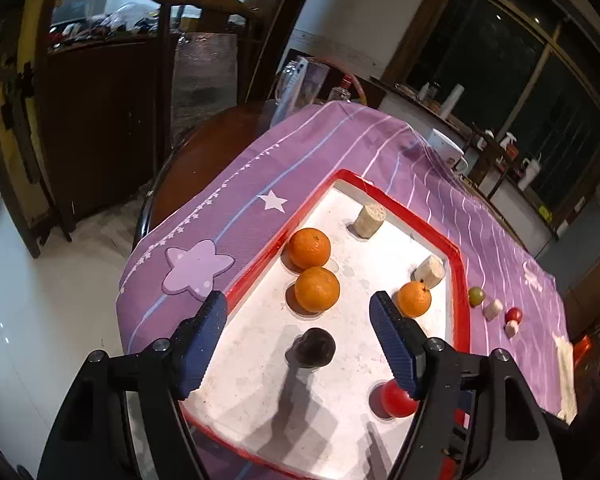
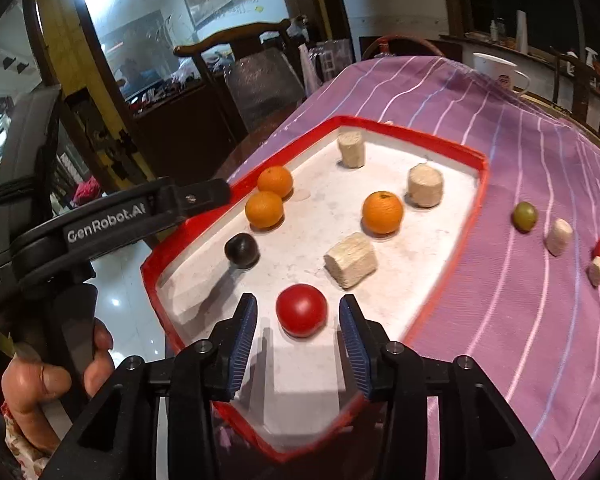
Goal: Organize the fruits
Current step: 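Lower the brown ball and tomato into the tray and open both tools, then withdraw both open tools from the tray, then grasp a white cube with the left tool while the right tool grasps another red tomato, then lower the cube and tomato into the tray and open both tools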
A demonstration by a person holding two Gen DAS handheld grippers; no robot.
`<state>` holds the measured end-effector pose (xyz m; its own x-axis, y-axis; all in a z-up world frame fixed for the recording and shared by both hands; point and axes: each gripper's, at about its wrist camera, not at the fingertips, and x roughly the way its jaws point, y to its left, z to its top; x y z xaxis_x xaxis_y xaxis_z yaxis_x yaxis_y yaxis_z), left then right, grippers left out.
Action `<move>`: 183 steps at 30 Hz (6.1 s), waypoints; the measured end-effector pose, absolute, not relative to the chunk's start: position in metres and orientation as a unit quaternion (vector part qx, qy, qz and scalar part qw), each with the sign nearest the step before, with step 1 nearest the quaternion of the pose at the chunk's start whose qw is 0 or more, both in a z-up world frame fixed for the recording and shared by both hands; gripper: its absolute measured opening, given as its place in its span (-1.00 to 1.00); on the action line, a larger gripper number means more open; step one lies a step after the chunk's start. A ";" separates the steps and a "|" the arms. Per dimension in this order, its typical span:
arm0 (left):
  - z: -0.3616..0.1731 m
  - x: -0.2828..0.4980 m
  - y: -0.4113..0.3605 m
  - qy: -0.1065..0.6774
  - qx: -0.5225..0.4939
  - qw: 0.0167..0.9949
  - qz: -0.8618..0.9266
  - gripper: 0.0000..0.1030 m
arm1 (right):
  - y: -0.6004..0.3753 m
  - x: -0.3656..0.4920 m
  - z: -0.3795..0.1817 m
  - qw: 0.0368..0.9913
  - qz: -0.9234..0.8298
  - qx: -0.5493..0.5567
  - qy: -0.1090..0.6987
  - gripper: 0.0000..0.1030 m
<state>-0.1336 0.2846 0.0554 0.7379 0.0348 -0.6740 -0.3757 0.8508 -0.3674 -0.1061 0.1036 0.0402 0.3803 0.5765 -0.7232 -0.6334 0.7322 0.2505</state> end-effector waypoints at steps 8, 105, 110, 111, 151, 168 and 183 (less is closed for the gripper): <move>0.066 -0.140 0.269 0.338 -0.242 0.902 0.115 0.42 | 0.065 -0.104 0.049 0.842 0.343 0.015 0.417 0.00; 0.056 -0.090 0.083 0.414 -0.049 0.909 -0.002 0.56 | -0.105 0.080 0.014 0.867 0.119 0.086 0.476 -0.33; 0.056 -0.077 0.073 0.426 -0.057 0.902 -0.029 0.56 | -0.126 0.073 0.015 0.868 0.117 0.109 0.470 -0.34; 0.056 -0.075 0.071 0.428 -0.059 0.901 -0.034 0.56 | -0.132 0.070 0.015 0.868 0.117 0.116 0.468 -0.34; 0.028 0.032 -0.034 0.442 0.013 0.884 -0.149 -0.52 | -0.189 -0.006 0.019 0.873 0.143 0.148 0.441 -0.34; 0.076 -0.072 0.143 0.382 -0.114 0.917 -0.007 -0.52 | -0.085 -0.047 0.055 0.863 0.248 0.106 0.428 -0.34; 0.050 -0.030 0.238 0.434 -0.119 0.891 0.056 -0.52 | 0.072 -0.031 0.046 0.833 0.325 0.042 0.445 -0.34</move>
